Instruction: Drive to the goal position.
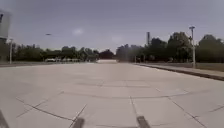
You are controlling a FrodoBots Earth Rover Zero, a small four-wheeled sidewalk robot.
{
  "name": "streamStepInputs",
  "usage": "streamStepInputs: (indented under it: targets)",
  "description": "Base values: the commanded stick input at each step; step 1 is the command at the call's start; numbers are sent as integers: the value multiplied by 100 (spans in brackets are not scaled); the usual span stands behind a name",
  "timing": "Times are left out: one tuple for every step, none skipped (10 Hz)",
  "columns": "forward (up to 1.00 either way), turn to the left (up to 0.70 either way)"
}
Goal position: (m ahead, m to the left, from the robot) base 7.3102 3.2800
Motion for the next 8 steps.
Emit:
streamStepInputs:
  targets:
    - [70, 0]
    - [70, 0]
    - [70, 0]
    - [70, 0]
    - [70, 0]
    - [70, 0]
    - [70, 0]
    - [70, 0]
